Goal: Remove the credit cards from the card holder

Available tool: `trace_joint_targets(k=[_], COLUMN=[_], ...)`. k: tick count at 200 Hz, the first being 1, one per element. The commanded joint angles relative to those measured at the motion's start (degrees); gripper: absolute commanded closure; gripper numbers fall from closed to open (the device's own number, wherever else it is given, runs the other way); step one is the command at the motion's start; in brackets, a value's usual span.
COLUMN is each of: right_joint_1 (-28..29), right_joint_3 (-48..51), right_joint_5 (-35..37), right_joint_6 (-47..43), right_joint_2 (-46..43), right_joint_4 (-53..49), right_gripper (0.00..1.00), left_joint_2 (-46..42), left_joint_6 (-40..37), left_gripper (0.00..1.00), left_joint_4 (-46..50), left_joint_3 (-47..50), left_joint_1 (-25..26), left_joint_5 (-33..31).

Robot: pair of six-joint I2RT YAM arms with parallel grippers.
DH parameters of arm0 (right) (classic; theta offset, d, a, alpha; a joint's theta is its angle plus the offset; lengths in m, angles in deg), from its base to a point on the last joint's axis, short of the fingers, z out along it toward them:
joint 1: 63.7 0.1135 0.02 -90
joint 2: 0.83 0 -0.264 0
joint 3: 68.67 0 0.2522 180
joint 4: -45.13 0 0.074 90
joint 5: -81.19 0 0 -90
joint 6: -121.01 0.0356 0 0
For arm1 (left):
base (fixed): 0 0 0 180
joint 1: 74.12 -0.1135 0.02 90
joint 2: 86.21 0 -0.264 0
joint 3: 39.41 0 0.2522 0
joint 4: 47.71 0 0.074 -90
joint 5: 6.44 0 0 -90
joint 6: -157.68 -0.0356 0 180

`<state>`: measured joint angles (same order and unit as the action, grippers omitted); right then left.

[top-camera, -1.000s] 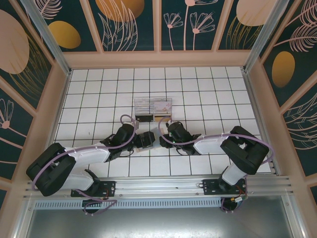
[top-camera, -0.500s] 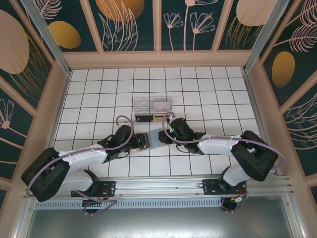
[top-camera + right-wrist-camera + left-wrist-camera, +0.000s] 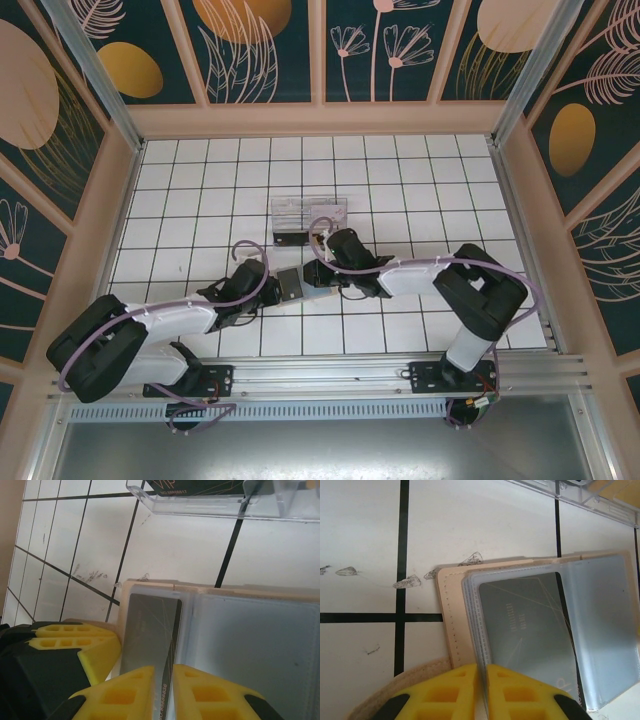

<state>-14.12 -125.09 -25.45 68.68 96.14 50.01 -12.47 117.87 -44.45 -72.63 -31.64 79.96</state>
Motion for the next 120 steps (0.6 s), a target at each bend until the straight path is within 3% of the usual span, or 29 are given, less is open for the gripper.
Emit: trace_joint_targets(k=[1, 120], right_joint_1=[0.39, 0.43], right_joint_3=[-2.62, -4.46], right_joint_5=[-1.72, -2.68], right_joint_6=[1.14, 2.42], right_joint_2=[1.87, 6.73], right_joint_4=[-0.65, -2.81], right_gripper=[0.79, 0.79], left_joint_2=[-1.00, 3.51], left_joint_6=[0.03, 0.88], left_gripper=[0.84, 0.85], left_joint_4=[0.48, -5.40], left_joint_3=[1.35, 2.01], left_joint_1=[-0.40, -0.32], left_joint_5=[-1.41, 2.75])
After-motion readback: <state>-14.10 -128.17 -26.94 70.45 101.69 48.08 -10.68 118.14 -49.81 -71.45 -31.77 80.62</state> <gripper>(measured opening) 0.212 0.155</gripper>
